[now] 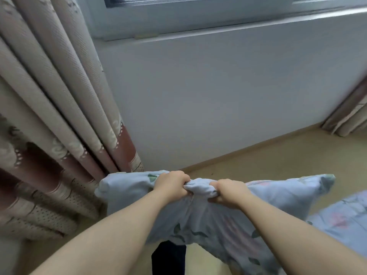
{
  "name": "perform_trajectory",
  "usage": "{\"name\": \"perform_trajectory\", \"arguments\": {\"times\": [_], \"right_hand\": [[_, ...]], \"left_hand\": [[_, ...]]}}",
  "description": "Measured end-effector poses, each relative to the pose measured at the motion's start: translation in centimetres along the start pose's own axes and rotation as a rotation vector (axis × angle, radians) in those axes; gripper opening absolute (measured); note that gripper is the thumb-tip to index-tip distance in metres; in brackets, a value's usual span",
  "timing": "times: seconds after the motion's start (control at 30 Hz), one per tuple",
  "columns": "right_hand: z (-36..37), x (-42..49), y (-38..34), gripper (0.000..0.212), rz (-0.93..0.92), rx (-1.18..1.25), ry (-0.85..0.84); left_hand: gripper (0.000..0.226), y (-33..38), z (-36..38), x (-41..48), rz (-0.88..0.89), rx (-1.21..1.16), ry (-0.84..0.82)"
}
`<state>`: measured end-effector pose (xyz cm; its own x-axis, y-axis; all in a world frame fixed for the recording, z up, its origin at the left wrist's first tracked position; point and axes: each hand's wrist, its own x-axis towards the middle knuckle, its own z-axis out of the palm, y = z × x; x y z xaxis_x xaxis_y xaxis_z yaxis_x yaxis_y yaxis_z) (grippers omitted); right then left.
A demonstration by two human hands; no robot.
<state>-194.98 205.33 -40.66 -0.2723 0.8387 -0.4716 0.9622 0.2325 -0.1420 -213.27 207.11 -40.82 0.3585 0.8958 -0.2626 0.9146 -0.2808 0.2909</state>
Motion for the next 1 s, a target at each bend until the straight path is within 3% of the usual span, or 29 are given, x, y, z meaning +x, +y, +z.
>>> {"name": "perform_trajectory", "arguments": {"times": [0.4, 0.57, 1.0], "right_hand": [[-5.8, 9.2, 15.1, 0.033, 0.425, 0.282, 0.020], [-6.7, 10.1, 22.8, 0.032, 0.552, 0.363, 0.066], [-10.2, 10.6, 46.6, 0.037, 0.714, 0.509, 0.184]], "left_hand": [[0.034, 7.1, -4.5, 24.5, 0.390, 0.114, -0.183], [0.022, 13.5, -4.4, 32.7, 0.570, 0.178, -0.207], [0.016, 34.1, -3.5, 51.5, 0.808, 0.276, -0.237]]}}
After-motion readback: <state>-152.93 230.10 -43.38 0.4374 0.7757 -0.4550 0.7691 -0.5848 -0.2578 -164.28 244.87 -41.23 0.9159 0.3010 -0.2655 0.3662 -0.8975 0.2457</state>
